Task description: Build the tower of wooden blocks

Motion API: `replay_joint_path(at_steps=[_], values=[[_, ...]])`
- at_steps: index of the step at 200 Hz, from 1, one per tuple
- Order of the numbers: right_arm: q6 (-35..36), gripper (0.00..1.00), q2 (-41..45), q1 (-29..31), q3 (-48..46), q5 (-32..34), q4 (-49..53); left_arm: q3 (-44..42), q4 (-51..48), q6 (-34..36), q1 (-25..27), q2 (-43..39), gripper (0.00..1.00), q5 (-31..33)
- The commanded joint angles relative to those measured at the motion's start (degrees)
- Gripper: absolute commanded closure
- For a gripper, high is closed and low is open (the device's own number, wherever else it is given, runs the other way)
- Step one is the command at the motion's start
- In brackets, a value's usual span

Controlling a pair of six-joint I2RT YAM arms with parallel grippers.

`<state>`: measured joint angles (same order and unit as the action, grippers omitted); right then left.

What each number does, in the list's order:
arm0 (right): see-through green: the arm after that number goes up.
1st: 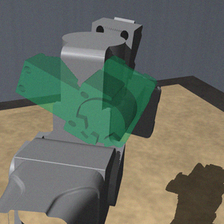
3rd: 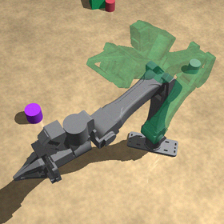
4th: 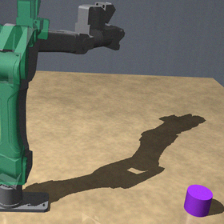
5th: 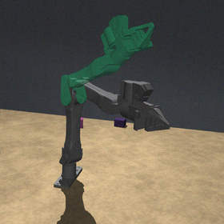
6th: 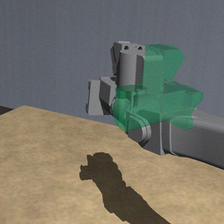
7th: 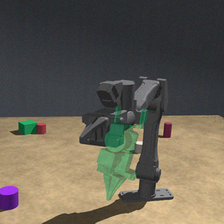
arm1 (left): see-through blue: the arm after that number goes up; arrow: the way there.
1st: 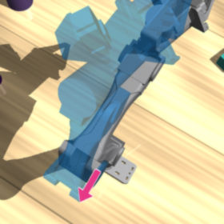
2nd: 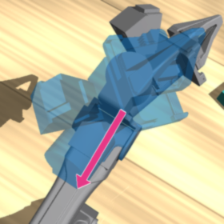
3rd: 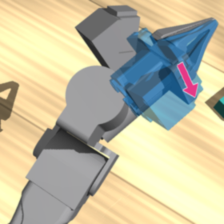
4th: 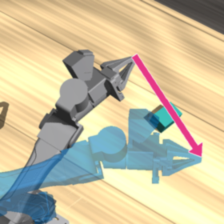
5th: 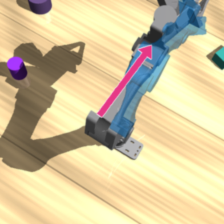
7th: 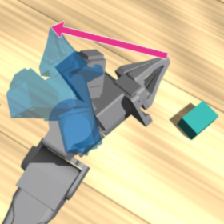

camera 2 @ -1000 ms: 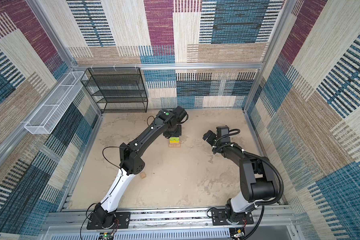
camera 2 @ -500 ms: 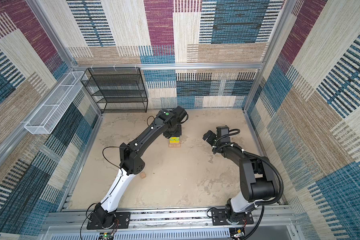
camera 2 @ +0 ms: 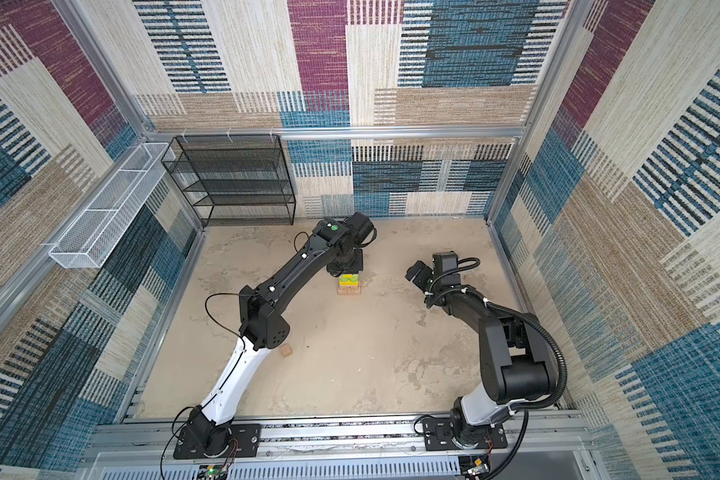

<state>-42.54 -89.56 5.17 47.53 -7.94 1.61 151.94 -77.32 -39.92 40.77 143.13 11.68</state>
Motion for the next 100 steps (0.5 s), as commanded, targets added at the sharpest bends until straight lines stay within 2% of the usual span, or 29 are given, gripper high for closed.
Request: replay_joint_path(at_steps=[1, 100], values=[[0.4, 0.01, -0.2, 0.0, 0.5, -0.2, -0.5, 0.4, 0.1, -0.4, 0.0, 0.1, 0.7, 0.5], [0.4, 0.01, -0.2, 0.0, 0.5, -0.4, -0.5, 0.6, 0.7, -0.5, -0.1, 0.1, 0.73, 0.6]])
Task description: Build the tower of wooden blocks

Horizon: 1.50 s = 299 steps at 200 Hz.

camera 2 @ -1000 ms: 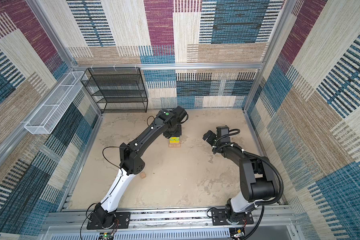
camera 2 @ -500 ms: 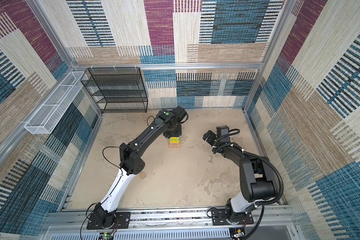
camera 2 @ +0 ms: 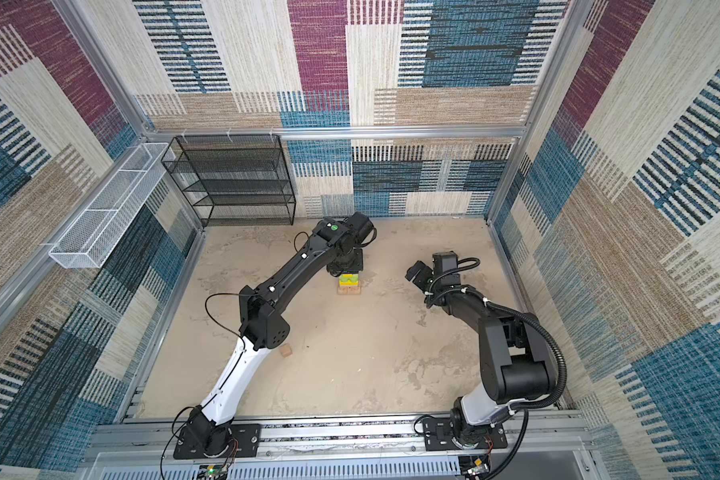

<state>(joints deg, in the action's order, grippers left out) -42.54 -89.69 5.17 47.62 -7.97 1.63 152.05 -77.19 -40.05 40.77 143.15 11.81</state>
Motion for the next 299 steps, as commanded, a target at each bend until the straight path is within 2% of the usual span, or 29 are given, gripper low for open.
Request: replay_joint_path(at_steps=[1, 103, 204, 299], values=[[0.4, 0.01, 0.0, 0.0, 0.4, -0.4, -0.5, 0.5, 0.5, -0.4, 0.0, 0.1, 0.73, 0.5], [0.5, 0.01, 0.0, 0.0, 0.4, -0.3, -0.6, 0.6, 0.7, -0.4, 0.0, 0.0, 0.7, 0.8], [0.6, 0.01, 0.0, 0.0, 0.5, -0.4, -0.5, 0.6, 0.7, -0.6, 0.0, 0.2, 0.58, 0.7], [0.8, 0.01, -0.3, 0.0, 0.7, -0.3, -0.3, 0.7, 0.9, -0.5, 0.0, 0.2, 0.62, 0.8]])
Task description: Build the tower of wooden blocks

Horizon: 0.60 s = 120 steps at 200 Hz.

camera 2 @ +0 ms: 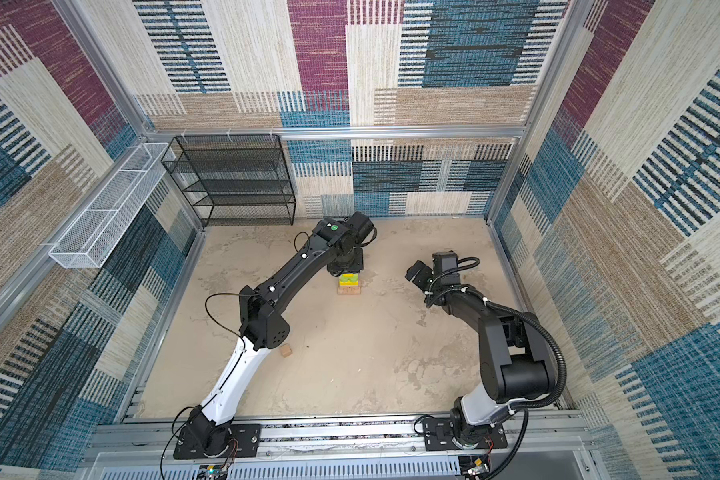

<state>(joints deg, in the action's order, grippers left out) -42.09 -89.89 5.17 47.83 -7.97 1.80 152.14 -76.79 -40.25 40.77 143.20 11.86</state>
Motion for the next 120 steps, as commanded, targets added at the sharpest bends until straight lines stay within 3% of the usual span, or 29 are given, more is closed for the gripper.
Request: replay_joint_path(at_steps=[1, 120], values=[[0.3, 0.01, -0.2, 0.0, 0.5, -0.3, -0.5, 0.6, 0.6, -0.3, 0.0, 0.2, 0.62, 0.7], [0.7, 0.01, -0.1, 0.0, 0.5, -0.3, -0.3, 0.6, 0.7, -0.2, -0.1, 0.2, 0.61, 0.6]])
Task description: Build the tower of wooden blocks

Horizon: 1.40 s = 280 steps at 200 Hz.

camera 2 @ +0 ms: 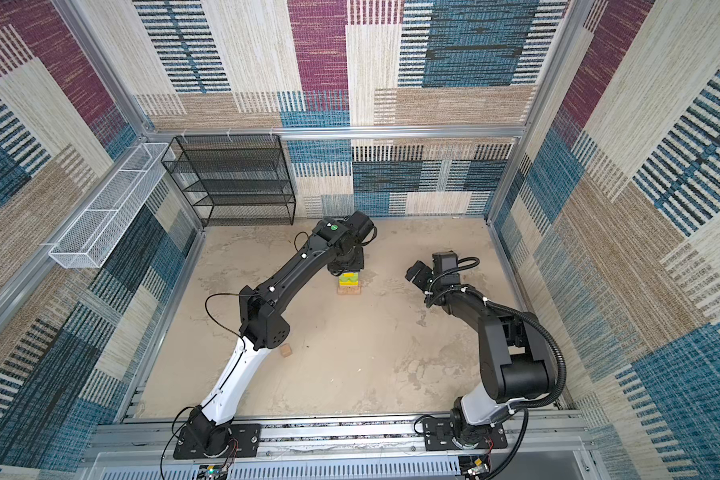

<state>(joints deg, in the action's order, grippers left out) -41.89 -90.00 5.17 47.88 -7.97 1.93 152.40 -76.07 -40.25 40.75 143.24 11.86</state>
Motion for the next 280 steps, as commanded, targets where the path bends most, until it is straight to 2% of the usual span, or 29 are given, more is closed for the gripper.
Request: replay_joint_path(at_steps=[1, 198, 280], values=[[0.4, 0.01, 0.0, 0.0, 0.5, -0.3, -0.5, 0.4, 0.0, -0.2, 0.0, 0.2, 0.61, 0.7], [0.3, 0.01, 0.0, 0.0, 0.3, -0.4, -0.6, -0.7, 0.0, 0.0, 0.0, -0.4, 0.63, 1.2], [0.3, 0.01, -0.1, 0.0, 0.3, -0.4, -0.5, -0.6, 0.0, 0.0, 0.0, -0.5, 0.61, 1.2]])
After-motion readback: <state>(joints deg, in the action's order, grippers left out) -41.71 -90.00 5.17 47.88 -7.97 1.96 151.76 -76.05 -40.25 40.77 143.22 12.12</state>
